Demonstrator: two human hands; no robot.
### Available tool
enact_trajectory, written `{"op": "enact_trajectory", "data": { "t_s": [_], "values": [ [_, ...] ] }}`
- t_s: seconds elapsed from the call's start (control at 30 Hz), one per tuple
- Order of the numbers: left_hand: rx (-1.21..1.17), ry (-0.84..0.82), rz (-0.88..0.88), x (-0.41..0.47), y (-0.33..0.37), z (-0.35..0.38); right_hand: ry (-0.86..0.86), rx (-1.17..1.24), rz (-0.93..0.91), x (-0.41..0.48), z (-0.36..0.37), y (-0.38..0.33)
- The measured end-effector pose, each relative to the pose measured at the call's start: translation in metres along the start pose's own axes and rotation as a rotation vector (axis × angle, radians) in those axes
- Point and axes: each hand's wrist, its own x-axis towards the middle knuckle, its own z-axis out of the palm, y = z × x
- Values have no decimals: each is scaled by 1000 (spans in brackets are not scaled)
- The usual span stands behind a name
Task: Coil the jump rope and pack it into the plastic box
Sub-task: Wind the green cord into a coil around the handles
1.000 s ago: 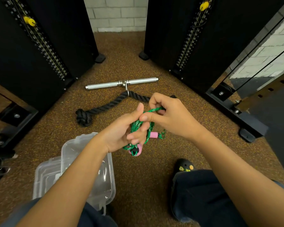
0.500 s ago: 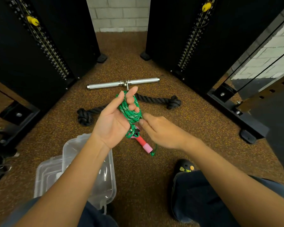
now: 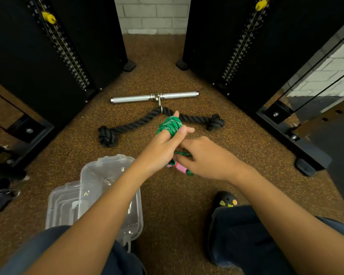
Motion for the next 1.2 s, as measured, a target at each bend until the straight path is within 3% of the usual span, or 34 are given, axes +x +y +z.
{"op": "enact_trajectory", "data": {
  "t_s": [0.2,0.33,0.53,0.7,0.93,1.03,1.2],
  "values": [
    [12,-42,7,-4,5,-6,96,49,-35,-2,-14,-2],
    [187,-167,36,-1,-6,-9,130,33,-49,-2,-19,1],
    [136,-271,16,1,-4,-12,181,164,-56,-5,-35,12],
    [-225,-255,6,2,-6,-13,291,281,-19,-3,-38,16],
    [-1014,-409,66,3,0,-22,194,343,113,3,-19,20],
    [-1190,-250,119,6,2,-30,131,282,107,2,-13,18],
    [-1089,24,78,9,-3,-27,2,155,43,3,-2,6]
  ]
}}
